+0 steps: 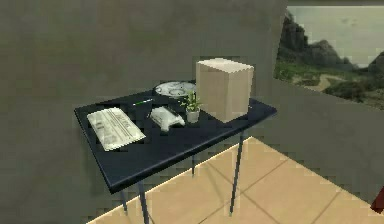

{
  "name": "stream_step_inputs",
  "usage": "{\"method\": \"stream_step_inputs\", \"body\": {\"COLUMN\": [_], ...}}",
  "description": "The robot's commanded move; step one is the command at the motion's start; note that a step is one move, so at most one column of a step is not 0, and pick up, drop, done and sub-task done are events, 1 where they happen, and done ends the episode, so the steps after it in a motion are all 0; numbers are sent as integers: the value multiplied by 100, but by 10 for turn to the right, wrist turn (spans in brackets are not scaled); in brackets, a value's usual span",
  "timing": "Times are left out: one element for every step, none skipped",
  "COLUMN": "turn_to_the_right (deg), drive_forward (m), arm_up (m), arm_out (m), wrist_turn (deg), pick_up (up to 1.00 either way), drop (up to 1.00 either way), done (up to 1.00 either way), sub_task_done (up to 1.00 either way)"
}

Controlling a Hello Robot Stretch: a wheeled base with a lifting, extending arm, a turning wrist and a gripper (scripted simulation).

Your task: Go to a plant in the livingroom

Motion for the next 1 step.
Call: {"method": "stream_step_inputs", "body": {"turn_to_the_right": [0], "drive_forward": [0], "arm_up": [0], "arm_out": [0], "wrist_turn": [0], "pick_up": [0], "drop": [0], "done": [100], "sub_task_done": [0]}}
